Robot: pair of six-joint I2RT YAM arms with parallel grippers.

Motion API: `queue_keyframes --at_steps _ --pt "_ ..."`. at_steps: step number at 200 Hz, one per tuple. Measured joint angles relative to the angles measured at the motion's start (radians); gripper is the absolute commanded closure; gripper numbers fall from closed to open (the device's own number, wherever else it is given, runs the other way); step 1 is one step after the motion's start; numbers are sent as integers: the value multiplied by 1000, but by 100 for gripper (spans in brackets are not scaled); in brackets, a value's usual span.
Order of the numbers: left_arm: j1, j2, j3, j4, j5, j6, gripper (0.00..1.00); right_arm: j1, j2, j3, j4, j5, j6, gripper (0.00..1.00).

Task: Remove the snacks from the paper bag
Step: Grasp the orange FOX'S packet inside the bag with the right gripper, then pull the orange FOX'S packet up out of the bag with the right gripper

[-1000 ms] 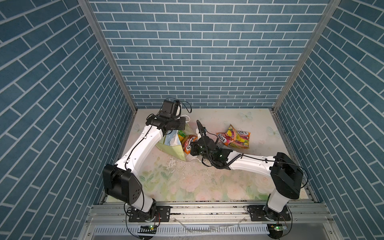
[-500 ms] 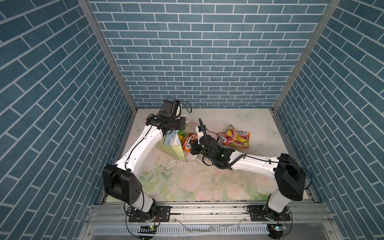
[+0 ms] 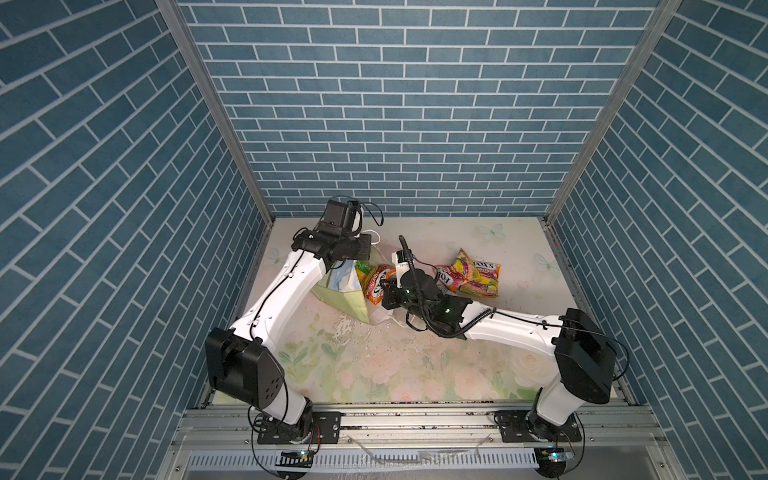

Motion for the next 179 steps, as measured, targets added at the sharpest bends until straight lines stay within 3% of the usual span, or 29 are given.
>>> queue_keyframes --at_steps 179 --pt "-1 0 0 3 0 0 100 -5 -169 6 -135 27 0 100"
